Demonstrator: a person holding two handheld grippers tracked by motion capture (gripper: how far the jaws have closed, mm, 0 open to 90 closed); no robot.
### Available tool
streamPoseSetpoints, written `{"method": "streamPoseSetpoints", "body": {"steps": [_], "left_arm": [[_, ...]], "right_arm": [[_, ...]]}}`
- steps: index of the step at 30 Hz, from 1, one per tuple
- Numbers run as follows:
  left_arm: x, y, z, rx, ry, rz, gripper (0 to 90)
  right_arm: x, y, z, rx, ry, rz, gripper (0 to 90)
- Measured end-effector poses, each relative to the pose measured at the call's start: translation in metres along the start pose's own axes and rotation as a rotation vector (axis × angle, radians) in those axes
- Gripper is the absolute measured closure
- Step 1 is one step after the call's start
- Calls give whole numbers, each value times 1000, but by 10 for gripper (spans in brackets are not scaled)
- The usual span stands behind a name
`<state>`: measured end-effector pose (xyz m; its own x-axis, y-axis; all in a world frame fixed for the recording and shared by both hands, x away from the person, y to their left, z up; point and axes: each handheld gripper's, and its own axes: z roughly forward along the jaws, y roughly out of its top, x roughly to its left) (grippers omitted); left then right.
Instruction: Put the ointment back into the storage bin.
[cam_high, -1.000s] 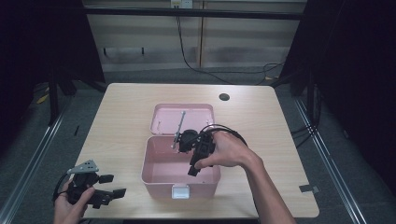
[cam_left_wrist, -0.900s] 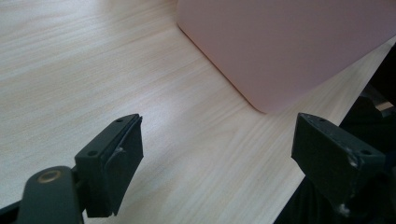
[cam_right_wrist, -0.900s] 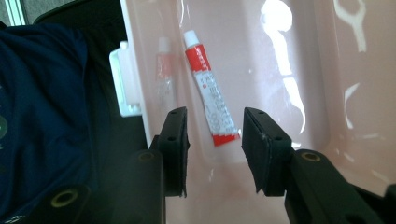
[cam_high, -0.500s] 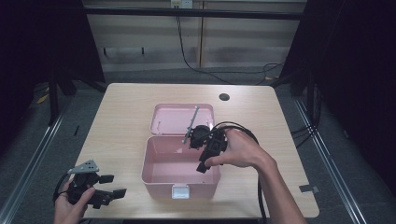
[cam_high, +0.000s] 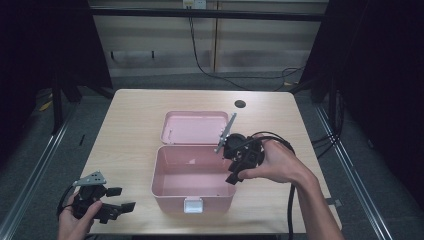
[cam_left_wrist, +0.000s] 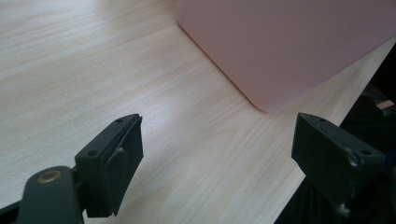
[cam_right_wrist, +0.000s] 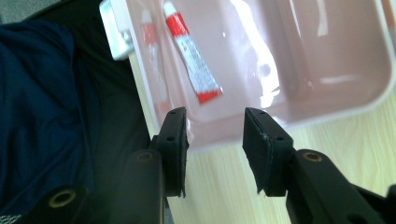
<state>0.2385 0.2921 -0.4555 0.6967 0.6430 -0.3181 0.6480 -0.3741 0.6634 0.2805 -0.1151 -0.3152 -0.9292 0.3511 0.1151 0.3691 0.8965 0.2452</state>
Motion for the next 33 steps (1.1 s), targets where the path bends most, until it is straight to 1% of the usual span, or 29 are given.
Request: {"method": "streamPoseSetpoints", "body": {"steps": [2,3,5,7,10,13,15,18,19,23,25,28,29,33], "left_arm": [[0,0,0,2,0,-1,165],[0,0,0,3,-3,-1,165],[0,0,1,5,-3,0,165],[0,0,0,4,-2,0,165],[0,0,1,3,0,-2,165],[0,0,0,2,2,-2,165],[0,0,1,2,1,0,165],[0,0,1,3,2,-1,165],[-1,-1,1,4,4,-2,165],[-1,0,1,7,1,-2,165],[0,-1,1,8,5,-3,165],[0,-1,1,8,5,-6,165],[0,-1,1,8,4,-7,165],[0,-1,0,7,3,-5,165]], "right_arm": [[0,-8,-1,9,-1,16,604],[-1,-11,0,7,-4,12,604],[-2,-17,0,3,-5,23,604],[-3,-21,0,8,-5,20,603],[-4,-28,0,10,-6,36,603],[-5,-35,0,7,-6,35,601],[-5,-41,1,4,-7,45,601],[-6,-52,6,13,-8,68,595],[-7,-56,7,12,-5,66,595],[-8,-71,13,12,-12,86,591],[-9,-77,17,-9,-16,102,592],[-10,-86,26,-10,-11,111,590],[-10,-90,30,-5,-3,123,591],[-11,-98,42,-4,0,140,589]]}}
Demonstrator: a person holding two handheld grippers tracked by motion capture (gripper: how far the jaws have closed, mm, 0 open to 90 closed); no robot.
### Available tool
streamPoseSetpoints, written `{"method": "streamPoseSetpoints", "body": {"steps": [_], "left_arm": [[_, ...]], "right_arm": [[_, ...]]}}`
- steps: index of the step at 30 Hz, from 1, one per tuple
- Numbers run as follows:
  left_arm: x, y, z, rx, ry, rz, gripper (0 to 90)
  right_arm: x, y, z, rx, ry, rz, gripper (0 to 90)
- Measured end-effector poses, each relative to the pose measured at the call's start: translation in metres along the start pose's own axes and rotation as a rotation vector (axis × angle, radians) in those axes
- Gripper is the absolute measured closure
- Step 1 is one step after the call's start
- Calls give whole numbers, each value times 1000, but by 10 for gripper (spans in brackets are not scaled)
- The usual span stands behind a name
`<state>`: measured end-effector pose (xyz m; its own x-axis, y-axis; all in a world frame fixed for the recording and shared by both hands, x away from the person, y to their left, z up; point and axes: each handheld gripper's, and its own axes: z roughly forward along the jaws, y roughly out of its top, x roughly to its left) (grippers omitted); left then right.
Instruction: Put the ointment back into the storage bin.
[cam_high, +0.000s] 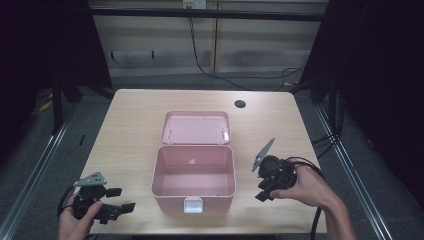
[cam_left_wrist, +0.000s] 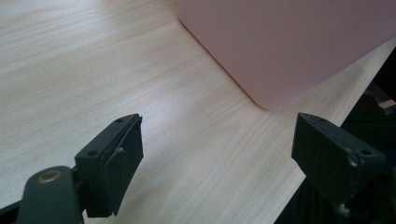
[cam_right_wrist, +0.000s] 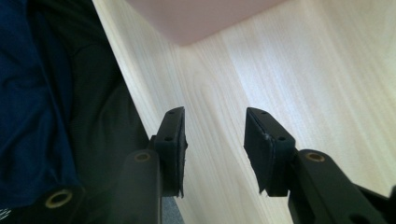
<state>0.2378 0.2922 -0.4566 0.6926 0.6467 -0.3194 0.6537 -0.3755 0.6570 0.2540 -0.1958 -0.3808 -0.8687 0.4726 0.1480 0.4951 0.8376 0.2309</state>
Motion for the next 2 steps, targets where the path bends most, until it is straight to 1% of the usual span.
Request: {"method": "streamPoseSetpoints", "body": {"steps": [2], "left_arm": [[0,0,0,0,2,0,165]], "right_arm": [[-1,-4,6,2,4,17,588]]}}
